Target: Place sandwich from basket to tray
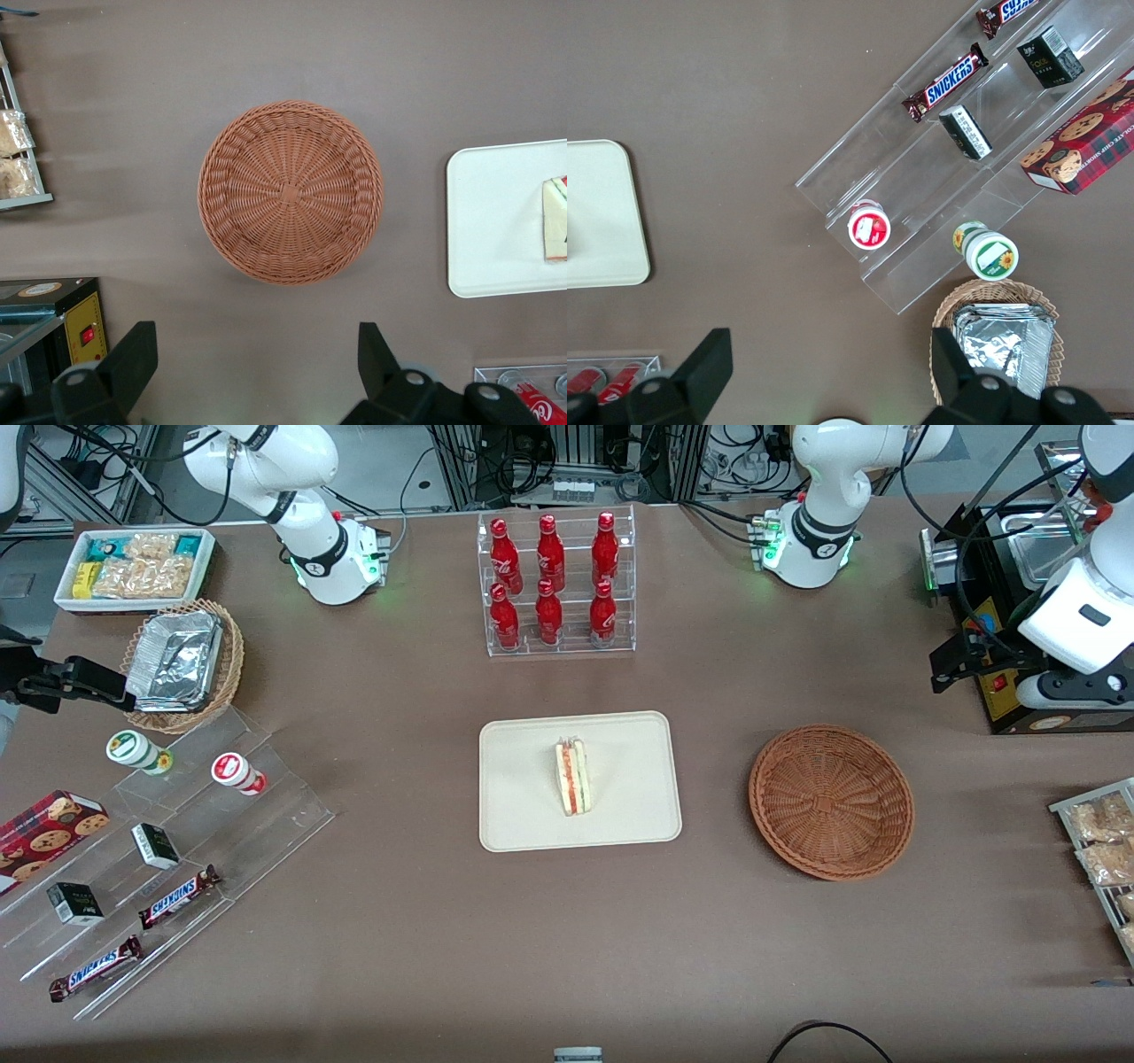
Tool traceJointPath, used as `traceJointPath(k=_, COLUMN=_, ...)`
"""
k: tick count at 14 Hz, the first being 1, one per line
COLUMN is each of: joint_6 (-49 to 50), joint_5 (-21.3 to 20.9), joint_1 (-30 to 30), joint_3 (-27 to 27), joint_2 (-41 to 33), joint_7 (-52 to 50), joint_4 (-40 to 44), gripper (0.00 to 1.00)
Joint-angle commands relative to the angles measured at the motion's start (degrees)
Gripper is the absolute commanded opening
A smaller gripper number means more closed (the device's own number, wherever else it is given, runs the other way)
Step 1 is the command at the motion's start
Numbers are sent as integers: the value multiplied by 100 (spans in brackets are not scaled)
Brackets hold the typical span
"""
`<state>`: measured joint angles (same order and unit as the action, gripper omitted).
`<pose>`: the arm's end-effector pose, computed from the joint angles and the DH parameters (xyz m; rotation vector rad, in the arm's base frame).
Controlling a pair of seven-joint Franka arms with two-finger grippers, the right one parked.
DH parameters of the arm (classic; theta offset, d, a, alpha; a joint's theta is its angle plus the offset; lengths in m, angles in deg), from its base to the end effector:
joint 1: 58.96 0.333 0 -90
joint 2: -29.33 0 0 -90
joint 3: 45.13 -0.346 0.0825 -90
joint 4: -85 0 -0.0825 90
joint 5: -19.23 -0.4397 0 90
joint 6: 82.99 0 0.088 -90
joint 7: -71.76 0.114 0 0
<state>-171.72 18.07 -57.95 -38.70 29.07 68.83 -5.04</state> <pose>0.6037 -0.0551 0.6480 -3.1187 0.0674 0.0262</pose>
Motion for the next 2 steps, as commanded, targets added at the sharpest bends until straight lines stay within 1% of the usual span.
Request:
traceJointPath(k=1, joint_6=180, joint_5=2, joint_1=-302, joint_3=-413, joint_2=-9, joint_7=90, joint_4=136, gripper=100)
traceJointPath(k=2, joint_6=180, joint_5=2, joint_1=-303, joint_3=-441, joint_2=-18, joint_7=73, joint_4=136, gripper=100)
